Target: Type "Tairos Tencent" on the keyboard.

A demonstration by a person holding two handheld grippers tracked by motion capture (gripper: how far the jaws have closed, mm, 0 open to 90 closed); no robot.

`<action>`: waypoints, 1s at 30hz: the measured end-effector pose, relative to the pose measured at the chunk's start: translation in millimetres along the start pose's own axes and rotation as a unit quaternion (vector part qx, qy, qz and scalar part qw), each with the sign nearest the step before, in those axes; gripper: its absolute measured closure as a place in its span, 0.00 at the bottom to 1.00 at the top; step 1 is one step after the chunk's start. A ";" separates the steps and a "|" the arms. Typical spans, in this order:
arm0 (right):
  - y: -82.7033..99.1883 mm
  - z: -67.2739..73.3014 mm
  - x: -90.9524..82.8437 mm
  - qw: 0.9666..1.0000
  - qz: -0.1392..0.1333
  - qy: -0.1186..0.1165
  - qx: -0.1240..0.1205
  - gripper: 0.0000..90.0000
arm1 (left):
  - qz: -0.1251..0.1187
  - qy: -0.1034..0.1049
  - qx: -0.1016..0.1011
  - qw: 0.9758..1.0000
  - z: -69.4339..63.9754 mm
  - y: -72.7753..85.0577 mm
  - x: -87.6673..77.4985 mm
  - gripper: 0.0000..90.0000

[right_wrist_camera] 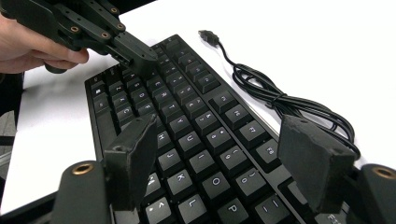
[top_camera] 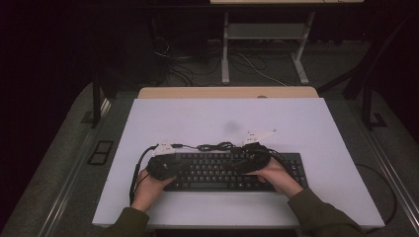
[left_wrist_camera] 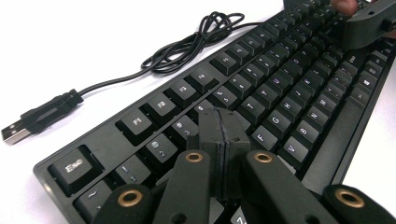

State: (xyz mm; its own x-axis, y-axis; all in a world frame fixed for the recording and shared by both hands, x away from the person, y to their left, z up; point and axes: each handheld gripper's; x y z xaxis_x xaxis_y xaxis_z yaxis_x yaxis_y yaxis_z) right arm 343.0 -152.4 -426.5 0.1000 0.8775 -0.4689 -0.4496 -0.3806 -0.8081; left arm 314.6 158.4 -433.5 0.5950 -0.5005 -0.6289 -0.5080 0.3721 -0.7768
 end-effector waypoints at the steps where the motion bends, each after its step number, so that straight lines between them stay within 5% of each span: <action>1: -0.1 -0.4 0.3 1.000 0.000 -0.001 -0.001 0.32 | 0.000 0.001 0.000 1.000 -0.4 -0.2 0.8 0.99; 30: 0.1 -0.3 2.7 1.000 0.005 0.001 -0.005 0.31 | 0.012 0.006 0.012 1.000 -5.9 -2.3 12.2 0.99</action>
State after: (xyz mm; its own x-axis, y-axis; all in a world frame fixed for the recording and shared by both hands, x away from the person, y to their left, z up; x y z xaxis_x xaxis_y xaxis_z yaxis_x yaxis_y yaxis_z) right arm 343.5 -150.1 -427.9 0.0977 0.8728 -0.4782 -0.4416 -0.3926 -0.8068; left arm 319.4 146.8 -439.2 0.5750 -0.5010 -0.6469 -0.5064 0.4031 -0.7623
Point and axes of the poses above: each handheld gripper's, and its own axes: x roughly forward along the jaws, y roughly out of its underside, z roughly to its left, and after that the axes turned 13 degrees about -y, right-handed
